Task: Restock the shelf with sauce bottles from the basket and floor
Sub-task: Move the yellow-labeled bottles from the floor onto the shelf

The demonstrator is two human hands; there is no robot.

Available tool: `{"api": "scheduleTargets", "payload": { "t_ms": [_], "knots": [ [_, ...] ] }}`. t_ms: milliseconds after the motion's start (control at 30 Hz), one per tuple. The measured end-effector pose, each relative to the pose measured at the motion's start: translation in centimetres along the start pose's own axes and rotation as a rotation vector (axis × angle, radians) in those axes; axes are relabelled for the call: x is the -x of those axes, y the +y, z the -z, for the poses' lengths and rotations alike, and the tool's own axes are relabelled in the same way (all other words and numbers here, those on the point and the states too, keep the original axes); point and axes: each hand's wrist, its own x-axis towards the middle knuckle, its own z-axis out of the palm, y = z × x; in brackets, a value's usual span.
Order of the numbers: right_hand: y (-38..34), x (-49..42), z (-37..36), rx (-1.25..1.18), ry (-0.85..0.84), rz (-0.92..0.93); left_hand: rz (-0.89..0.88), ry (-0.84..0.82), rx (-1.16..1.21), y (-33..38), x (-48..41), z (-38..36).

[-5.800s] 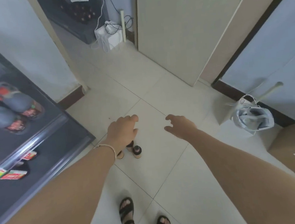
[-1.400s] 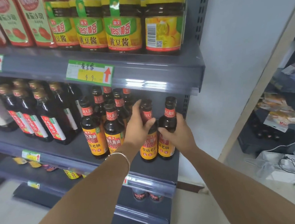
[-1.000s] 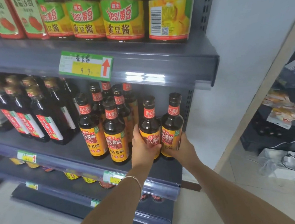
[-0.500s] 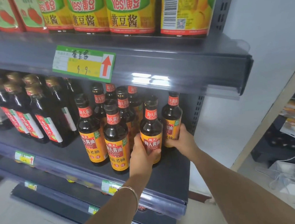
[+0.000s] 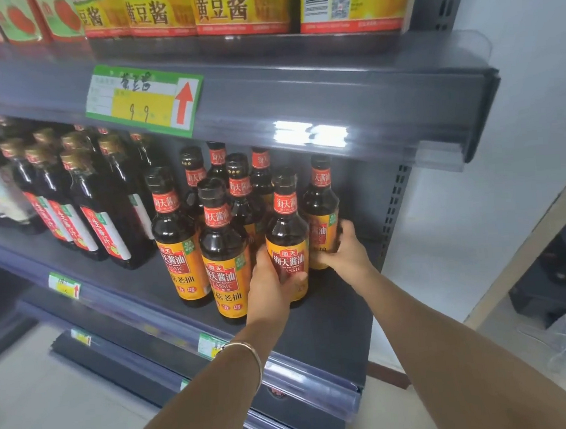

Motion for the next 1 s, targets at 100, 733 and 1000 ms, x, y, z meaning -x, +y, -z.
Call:
{"api": "scheduleTargets", "payload": {
  "t_ms": [100,733,1000],
  "knots": [
    [-0.1,-0.1,0.1,0.034,-0.035,0.036,0.003,0.016,-0.017,0.1,0.0,-0.1],
    [-0.1,1.2,0.8,0.228,0.216,0.057,0.035,-0.020,-0.034,0.3,-0.4,-0.2],
    [-0.9,4.8,-1.5,0.078,-0.290,0.014,0.063,-0.041,-0.003,0.7,-0.9,-0.8]
  ]
}}
